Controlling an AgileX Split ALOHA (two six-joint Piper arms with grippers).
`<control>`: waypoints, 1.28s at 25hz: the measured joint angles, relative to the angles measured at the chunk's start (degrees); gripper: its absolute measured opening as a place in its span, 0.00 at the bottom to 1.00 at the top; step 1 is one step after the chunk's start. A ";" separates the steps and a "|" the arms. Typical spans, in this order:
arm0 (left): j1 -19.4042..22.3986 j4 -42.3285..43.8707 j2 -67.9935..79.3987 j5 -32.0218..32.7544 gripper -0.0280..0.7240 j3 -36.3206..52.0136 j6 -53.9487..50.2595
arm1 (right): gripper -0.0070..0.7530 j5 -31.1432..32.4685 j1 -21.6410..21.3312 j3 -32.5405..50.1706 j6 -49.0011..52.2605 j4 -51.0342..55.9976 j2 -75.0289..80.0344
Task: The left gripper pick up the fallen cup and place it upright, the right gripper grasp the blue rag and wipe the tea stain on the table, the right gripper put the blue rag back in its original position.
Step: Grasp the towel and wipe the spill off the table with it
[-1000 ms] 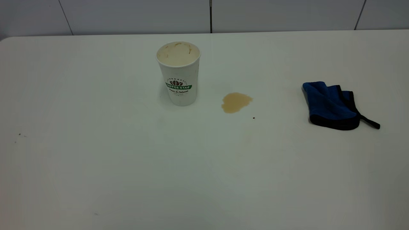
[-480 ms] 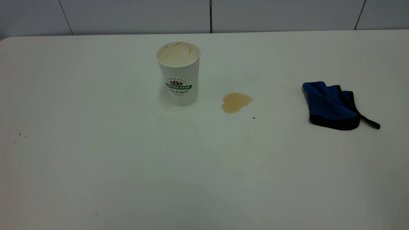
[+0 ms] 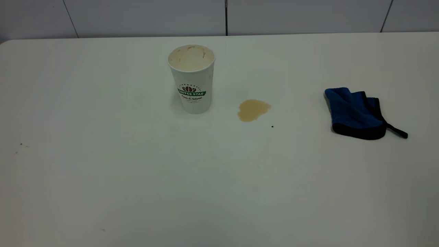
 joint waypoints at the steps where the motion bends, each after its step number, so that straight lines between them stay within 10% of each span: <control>1: 0.00 0.00 0.00 0.00 0.73 0.00 0.00 | 0.73 -2.01 0.00 -0.27 -0.79 0.94 3.44; 12: 0.00 0.00 0.00 0.00 0.73 0.00 -0.05 | 0.79 -27.62 0.00 -3.07 -23.45 11.85 45.15; 32: 0.00 0.00 0.00 0.00 0.73 0.00 -0.05 | 0.79 -48.83 -0.02 -28.82 -39.77 13.21 108.75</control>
